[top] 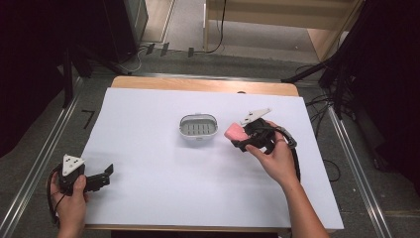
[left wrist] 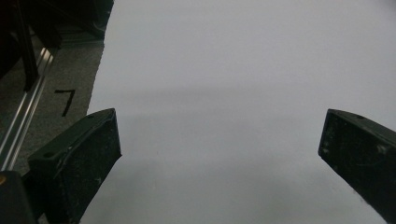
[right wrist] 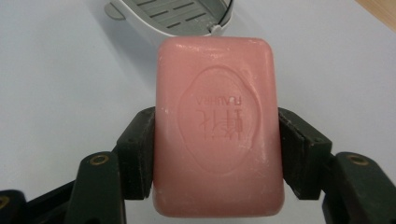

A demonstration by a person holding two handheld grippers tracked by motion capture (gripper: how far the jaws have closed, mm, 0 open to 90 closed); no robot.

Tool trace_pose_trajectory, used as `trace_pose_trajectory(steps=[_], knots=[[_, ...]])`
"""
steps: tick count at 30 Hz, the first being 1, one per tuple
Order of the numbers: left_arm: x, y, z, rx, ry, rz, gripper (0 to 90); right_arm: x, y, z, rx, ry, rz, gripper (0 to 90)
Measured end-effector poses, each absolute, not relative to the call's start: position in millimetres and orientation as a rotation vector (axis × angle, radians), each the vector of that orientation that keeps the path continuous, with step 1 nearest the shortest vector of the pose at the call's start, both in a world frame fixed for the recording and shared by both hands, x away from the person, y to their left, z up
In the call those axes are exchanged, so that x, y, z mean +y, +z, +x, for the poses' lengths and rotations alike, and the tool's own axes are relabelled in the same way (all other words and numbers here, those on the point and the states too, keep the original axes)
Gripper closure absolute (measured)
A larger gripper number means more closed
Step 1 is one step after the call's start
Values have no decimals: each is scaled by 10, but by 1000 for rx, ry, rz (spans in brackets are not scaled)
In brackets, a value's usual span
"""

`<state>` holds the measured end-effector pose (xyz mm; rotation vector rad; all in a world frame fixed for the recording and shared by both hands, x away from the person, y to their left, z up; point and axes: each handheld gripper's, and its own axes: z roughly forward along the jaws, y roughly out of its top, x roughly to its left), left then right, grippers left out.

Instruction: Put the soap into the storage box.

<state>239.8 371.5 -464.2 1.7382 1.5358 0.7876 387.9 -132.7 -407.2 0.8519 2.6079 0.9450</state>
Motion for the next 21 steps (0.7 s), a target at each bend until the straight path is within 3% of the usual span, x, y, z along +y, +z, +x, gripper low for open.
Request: trace_pose_trajectory(steps=[21], knots=[[3721, -4640, 2398, 1535, 785, 1741, 0, -986, -3917, 4038, 2656, 987, 652, 387]])
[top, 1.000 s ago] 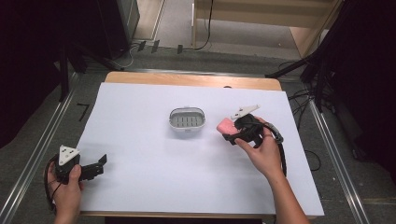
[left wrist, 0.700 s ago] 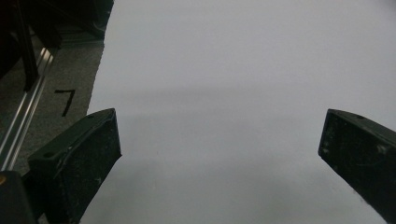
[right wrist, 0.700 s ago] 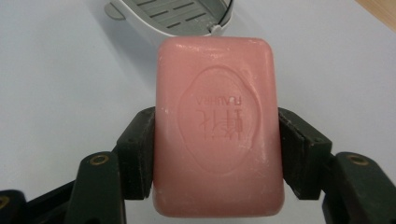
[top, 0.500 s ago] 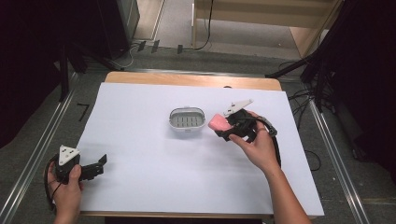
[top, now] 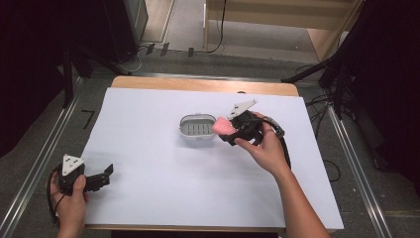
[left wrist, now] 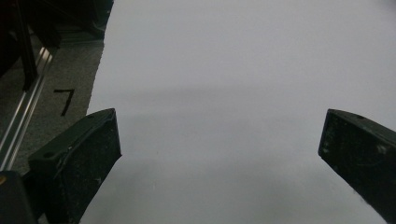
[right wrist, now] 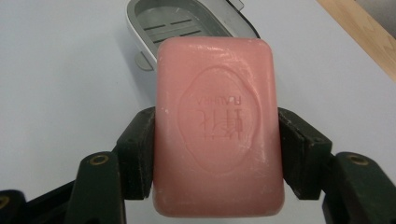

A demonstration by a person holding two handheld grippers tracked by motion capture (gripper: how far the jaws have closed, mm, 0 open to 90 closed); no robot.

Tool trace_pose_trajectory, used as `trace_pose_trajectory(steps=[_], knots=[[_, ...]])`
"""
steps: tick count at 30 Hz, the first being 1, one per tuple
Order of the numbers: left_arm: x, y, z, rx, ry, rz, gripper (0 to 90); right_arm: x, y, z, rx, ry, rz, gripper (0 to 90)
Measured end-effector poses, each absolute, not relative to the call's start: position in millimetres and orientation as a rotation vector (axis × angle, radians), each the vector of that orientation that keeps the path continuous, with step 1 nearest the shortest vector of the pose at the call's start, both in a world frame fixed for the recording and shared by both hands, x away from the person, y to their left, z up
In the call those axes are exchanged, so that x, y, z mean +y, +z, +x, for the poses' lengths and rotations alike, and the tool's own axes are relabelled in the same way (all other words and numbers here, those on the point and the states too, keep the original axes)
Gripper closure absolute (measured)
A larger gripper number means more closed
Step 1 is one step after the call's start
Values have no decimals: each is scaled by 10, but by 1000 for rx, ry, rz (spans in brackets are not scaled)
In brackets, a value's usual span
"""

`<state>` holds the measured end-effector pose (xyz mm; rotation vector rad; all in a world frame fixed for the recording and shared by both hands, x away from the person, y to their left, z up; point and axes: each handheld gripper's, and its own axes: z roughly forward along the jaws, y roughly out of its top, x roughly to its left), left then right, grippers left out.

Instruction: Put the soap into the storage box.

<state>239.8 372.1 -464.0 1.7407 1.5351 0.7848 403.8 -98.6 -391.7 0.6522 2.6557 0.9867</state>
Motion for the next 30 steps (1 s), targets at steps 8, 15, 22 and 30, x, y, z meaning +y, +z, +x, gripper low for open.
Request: trace_pose_trajectory(steps=[8, 15, 22, 30], knots=[[3725, -4643, 2401, 1533, 779, 1736, 0, -916, -3922, 4118, 2666, 1013, 598, 387], [3728, -4640, 2399, 1536, 777, 1736, 0, -828, -3911, 4158, 2679, 1031, 516, 386], [3736, -4640, 2403, 1543, 765, 1729, 0, -687, -3917, 4205, 2728, 1042, 400, 387], [3740, -4642, 2405, 1542, 760, 1725, 0, -563, -3916, 4271, 2736, 1069, 323, 387]])
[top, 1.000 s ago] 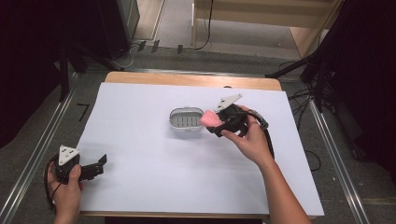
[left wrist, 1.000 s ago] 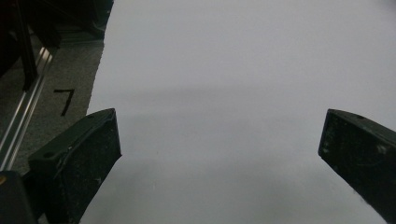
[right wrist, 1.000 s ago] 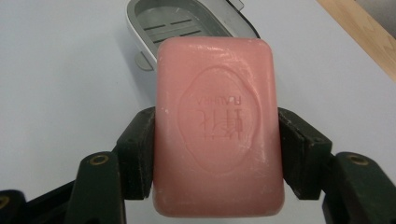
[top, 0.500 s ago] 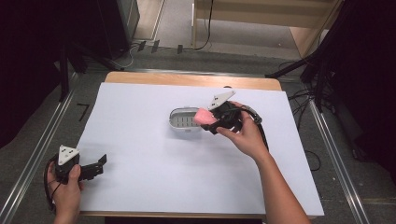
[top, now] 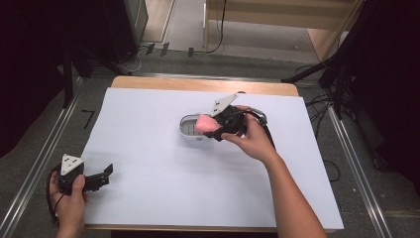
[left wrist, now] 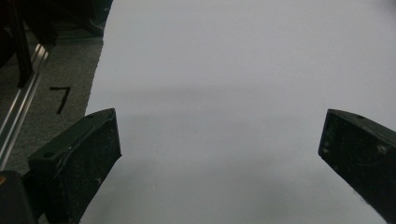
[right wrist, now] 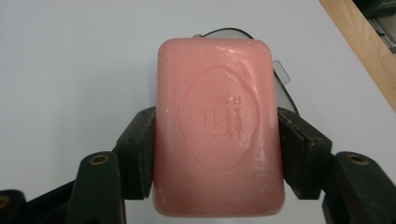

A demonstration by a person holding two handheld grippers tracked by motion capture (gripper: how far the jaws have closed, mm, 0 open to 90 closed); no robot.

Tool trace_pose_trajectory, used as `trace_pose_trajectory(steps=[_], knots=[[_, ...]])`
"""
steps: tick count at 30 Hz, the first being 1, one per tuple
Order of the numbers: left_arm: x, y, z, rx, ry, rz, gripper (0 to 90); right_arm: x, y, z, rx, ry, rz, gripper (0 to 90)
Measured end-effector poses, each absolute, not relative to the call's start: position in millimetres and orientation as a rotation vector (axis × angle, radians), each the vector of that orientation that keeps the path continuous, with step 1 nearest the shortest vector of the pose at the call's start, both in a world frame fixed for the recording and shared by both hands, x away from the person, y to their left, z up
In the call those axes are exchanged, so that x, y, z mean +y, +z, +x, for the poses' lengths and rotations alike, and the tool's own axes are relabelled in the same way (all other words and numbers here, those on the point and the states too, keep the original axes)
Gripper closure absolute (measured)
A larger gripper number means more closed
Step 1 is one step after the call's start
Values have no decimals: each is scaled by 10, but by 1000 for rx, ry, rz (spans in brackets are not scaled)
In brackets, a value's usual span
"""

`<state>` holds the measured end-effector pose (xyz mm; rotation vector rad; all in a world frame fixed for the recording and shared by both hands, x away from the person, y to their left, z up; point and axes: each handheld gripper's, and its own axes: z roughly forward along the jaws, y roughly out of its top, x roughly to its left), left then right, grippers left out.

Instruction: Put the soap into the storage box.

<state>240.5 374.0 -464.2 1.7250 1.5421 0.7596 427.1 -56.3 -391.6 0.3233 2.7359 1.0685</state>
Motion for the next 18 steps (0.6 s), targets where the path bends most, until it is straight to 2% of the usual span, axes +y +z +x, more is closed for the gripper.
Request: trace_pose_trajectory(steps=[18], knots=[[3755, -4643, 2410, 1545, 747, 1717, 0, -332, -3876, 4440, 2751, 993, 207, 387]])
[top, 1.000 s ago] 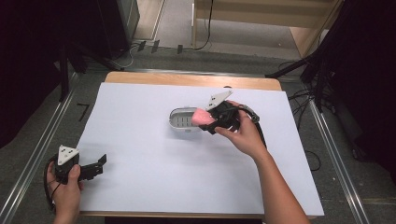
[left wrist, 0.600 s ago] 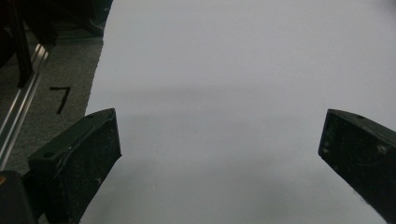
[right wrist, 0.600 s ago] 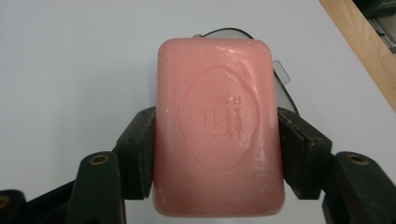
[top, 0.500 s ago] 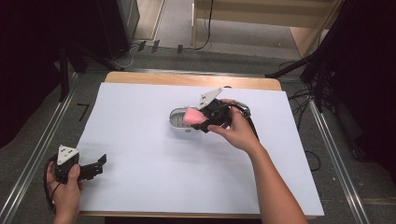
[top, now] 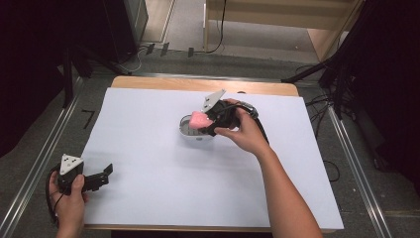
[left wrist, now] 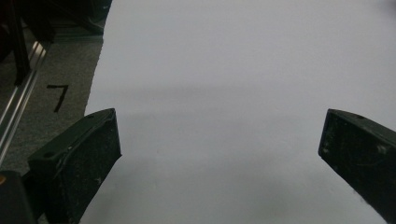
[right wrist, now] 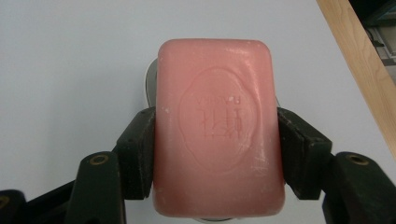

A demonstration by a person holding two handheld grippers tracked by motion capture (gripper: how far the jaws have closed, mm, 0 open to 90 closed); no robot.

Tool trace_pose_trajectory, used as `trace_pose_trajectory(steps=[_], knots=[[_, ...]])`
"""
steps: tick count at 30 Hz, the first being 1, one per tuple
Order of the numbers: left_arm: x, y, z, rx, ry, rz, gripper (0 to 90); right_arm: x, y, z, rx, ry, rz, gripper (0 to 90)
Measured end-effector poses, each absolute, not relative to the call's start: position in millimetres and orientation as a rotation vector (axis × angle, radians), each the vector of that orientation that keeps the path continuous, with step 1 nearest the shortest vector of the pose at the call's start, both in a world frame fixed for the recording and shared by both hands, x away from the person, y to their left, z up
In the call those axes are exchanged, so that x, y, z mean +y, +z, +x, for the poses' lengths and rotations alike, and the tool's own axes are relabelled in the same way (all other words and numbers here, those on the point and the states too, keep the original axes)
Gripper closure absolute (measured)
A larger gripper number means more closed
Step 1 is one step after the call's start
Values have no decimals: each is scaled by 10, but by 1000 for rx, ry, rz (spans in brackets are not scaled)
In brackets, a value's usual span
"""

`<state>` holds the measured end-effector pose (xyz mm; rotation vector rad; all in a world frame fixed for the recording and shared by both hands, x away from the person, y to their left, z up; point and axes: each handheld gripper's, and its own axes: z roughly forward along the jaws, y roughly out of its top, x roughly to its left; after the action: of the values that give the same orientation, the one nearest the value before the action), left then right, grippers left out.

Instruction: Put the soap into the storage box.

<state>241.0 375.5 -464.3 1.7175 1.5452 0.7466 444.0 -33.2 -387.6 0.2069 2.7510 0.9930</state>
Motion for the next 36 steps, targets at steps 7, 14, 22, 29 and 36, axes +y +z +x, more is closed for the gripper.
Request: trace_pose_trajectory(steps=[7, 14, 22, 29, 36], knots=[[3756, -4642, 2415, 1553, 743, 1718, 0, -306, -3857, 4510, 2762, 1012, 163, 386], [3757, -4643, 2414, 1552, 743, 1716, 0, -221, -3920, 4572, 2810, 1001, 130, 386], [3758, -4641, 2413, 1552, 741, 1716, 0, -175, -3984, 4647, 2844, 971, 151, 386], [3761, -4642, 2415, 1552, 738, 1717, 0, -173, -4035, 4694, 2862, 963, 150, 386], [3762, -4642, 2418, 1554, 736, 1719, 0, -178, -4111, 4741, 2887, 961, 180, 385]])
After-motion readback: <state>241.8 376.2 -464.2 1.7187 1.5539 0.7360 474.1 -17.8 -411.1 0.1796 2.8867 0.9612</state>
